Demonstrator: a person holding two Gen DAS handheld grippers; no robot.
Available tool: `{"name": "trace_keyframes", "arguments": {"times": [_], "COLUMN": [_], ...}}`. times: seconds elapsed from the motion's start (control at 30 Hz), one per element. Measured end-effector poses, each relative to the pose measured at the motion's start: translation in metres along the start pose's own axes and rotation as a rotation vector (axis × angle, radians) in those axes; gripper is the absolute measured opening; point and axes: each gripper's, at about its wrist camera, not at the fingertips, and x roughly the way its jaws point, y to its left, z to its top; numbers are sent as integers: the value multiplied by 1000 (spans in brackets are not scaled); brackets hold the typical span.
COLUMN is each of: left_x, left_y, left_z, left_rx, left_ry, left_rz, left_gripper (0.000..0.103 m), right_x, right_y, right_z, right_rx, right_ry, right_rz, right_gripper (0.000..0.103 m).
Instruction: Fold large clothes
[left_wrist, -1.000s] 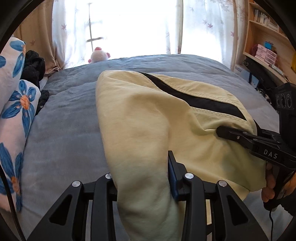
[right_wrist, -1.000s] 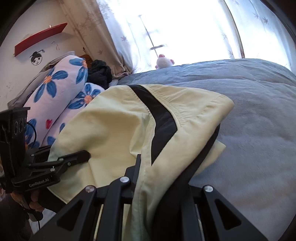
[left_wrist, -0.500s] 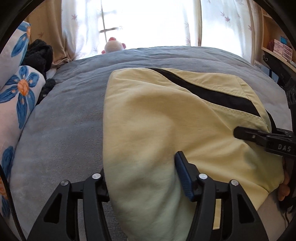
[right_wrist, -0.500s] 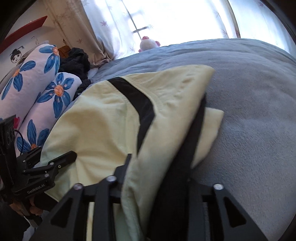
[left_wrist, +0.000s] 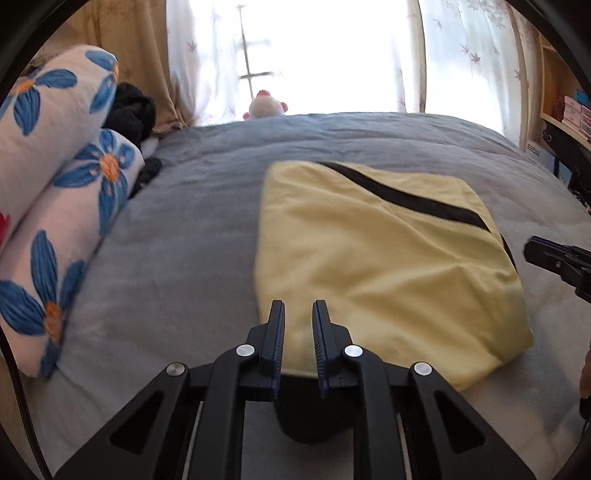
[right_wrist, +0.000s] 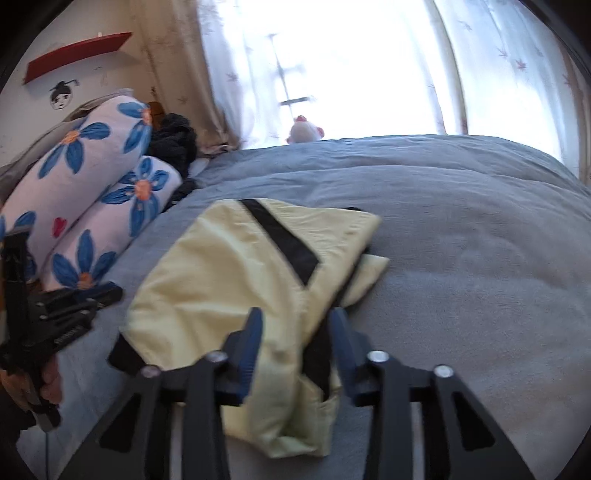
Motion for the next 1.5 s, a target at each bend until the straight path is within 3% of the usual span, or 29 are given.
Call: {"name": "trace_keyframes", "arguments": {"times": [0.13, 0.2, 0.27, 0.43, 0.6, 0.73, 0.8, 0.87, 0.97, 1.1, 1.23, 1.37, 1.5], "left_x": [14, 22, 29, 27, 4, -36, -58, -88, -133, -193, -244, -296, -332], "left_y": [-20, -22, -21, -24, -32, -45, -51, -59, -72, -87, -101, -120, -137], "left_z": [-19, -25, -29, -26, -23, -22, -21, -21, -20, -22, -27, -39, -55], "left_rx": [17, 20, 26, 22, 4, 6, -5, -17, -14, -31, -14, -4, 3], "left_ry": [60, 81, 97, 113, 131, 124, 119, 95, 68, 44, 21, 0, -5], "left_rz": [11, 44, 50, 57, 44, 27, 17, 19, 12, -3, -8, -17, -28], "left_gripper": [10, 10, 9, 9, 26, 31, 49, 61, 63, 74, 74, 78, 81], "right_x": [28, 38, 47, 37, 6, -40, -64, -90, -134, -194, -257, -320, -357], "right_y": [19, 15, 3, -17, -12, 4, 7, 7, 12, 22, 32, 43, 45], "right_z": [-12, -20, -28, -30, -24, -20, -18, -17, -15, -16, -21, -30, -43], "right_rx": [-39, -43, -34, 41, 52, 19, 32, 69, 79, 44, 15, -24, -24], "right_ry": [94, 121, 155, 174, 182, 192, 212, 217, 204, 193, 174, 130, 120], "right_rz": [-12, -65, -125, -75, -45, -21, -8, 12, 32, 31, 45, 17, -21], "right_gripper": [12, 10, 0, 0, 0, 2, 2, 3, 3, 3, 3, 3, 3]}}
